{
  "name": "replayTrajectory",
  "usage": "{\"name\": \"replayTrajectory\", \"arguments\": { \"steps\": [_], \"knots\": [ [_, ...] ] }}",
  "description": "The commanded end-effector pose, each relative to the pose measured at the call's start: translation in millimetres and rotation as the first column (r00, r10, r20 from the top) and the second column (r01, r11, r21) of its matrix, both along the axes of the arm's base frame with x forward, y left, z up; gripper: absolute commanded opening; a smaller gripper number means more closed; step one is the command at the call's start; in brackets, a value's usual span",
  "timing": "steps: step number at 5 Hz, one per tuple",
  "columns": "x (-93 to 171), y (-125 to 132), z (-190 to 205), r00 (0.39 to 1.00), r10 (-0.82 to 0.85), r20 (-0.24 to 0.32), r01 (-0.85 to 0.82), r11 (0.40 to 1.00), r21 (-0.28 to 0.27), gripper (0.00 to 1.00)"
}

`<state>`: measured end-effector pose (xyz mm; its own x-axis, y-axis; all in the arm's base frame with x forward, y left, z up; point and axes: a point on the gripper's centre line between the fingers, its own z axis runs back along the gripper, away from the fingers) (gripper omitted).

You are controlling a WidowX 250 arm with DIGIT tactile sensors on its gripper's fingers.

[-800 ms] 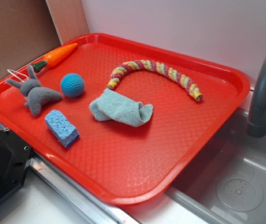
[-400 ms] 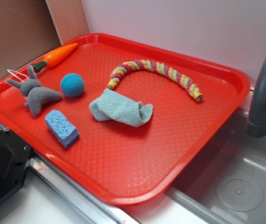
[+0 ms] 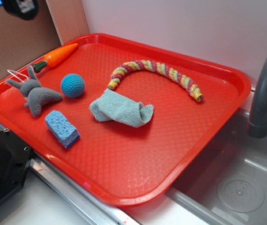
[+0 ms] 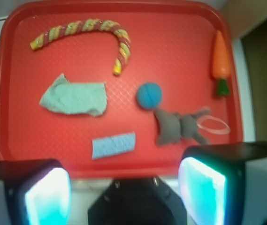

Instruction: Grab the multicolored rope.

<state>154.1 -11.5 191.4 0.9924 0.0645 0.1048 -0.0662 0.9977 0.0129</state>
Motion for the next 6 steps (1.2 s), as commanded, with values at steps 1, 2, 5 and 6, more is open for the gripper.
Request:
{"name": "replayTrajectory", "arguments": {
  "steps": [1,2,5,6],
  "knots": [
    [44.9,22.1,-31.6,0.992,0.058,0.112,-0.066,0.996,0.065,1.00],
    [69.2,29.3,-58.8,0.991,0.047,0.127,-0.055,0.997,0.059,1.00],
    [124.6,39.3,-119.4,0.996,-0.021,0.081,0.009,0.990,0.144,1.00],
    [137.3,41.9,-132.5,0.996,-0.059,0.070,0.050,0.991,0.122,1.00]
  ]
}}
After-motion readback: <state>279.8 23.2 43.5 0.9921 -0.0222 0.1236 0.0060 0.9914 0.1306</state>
